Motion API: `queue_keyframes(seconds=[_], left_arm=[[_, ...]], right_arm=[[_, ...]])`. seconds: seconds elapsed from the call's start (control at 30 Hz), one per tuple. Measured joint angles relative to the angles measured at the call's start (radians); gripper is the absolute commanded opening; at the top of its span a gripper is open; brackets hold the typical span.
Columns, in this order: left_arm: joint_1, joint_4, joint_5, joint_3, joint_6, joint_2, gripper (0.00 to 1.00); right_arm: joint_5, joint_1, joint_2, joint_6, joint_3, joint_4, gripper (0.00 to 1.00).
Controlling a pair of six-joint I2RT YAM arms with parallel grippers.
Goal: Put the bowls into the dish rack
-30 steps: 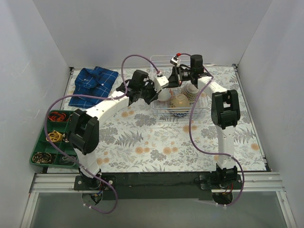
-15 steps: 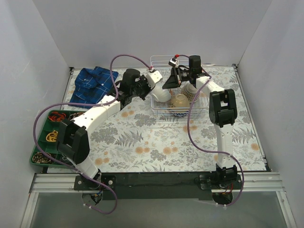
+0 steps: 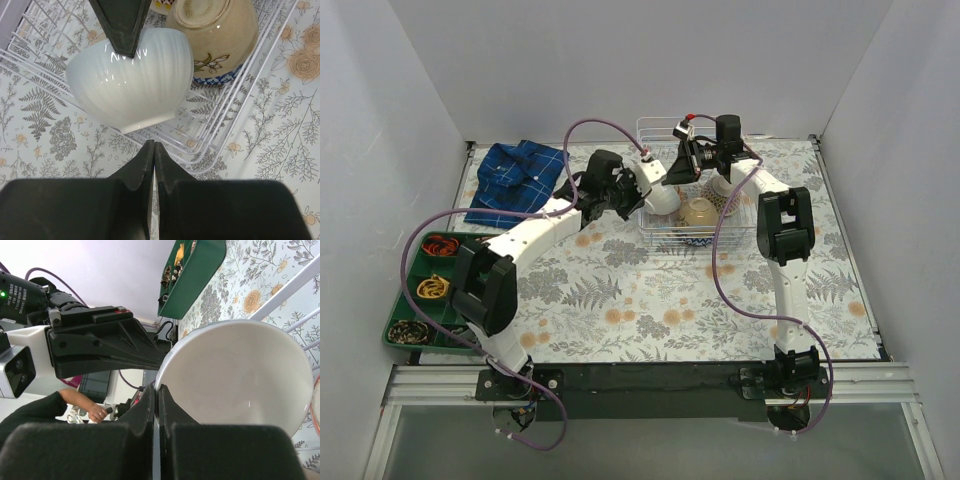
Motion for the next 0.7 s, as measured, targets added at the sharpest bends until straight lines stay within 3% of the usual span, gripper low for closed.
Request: queue_keyframes(seconds=[0.2,0.37,0.7], left_arm=[[-0.004,-0.003,0.017,0.061,-0.022,0.085,0.00],[-0.007,-0.029,0.021,0.089,-0.035,0.127,0.00],[-0.014,0.005,0.022,0.135,-0.064,0.193,0.00]], right_arm=[[0.000,0.000,0.017,0.047,0.018,0.027,0.03],[0.000,0.000,0.034,0.058,0.022,0.082,0.23],[0.019,0.000,0.105,0.073,0.040,0.178,0.33]])
